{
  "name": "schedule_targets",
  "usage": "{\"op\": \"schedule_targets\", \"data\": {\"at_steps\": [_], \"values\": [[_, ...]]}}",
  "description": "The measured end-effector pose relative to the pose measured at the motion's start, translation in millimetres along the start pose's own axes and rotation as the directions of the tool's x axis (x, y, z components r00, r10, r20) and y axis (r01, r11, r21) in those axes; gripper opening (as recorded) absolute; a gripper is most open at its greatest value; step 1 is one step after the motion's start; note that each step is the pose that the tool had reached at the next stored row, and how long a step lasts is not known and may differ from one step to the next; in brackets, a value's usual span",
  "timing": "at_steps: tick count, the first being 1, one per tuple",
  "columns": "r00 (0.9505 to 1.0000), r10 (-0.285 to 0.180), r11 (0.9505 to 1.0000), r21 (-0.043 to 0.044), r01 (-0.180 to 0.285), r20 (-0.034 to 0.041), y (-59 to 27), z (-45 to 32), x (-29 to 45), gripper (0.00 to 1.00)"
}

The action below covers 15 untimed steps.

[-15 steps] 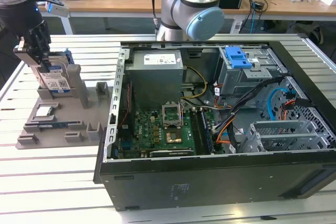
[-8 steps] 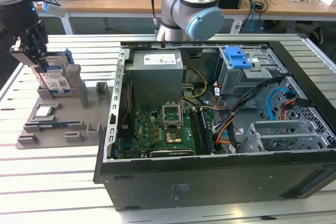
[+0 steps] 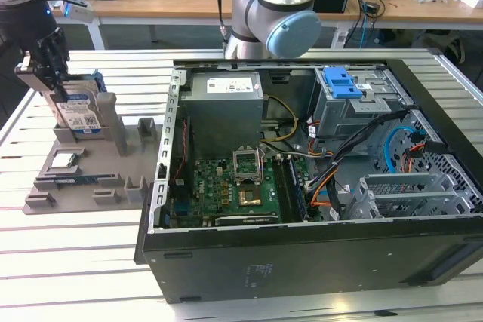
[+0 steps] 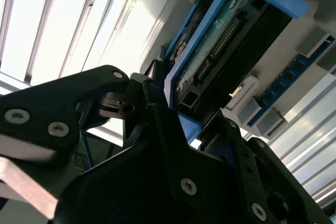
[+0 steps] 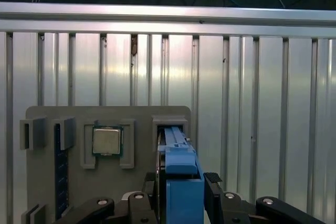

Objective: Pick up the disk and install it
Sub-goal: 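Pick up the disk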

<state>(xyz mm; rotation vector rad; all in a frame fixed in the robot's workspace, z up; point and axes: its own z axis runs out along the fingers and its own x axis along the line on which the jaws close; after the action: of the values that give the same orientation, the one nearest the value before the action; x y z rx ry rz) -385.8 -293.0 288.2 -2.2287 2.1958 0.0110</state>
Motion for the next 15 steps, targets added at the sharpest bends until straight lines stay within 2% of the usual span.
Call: {"op": "schedule_targets", "data": {"at_steps": [12,13,15], "values": [[1.0000,0.000,1.0000,0.0000,0.000,-0.0001,1.5,0.0,-0.1,0.48],[1.0000,0.000,1.0000,0.0000,0.000,-0.0002,1.6,0.0,-0.1,0.46],[1.0000,0.000,1.0000,0.0000,0.000,0.0000,1.7,0.0,-0.1,0.37]]}}
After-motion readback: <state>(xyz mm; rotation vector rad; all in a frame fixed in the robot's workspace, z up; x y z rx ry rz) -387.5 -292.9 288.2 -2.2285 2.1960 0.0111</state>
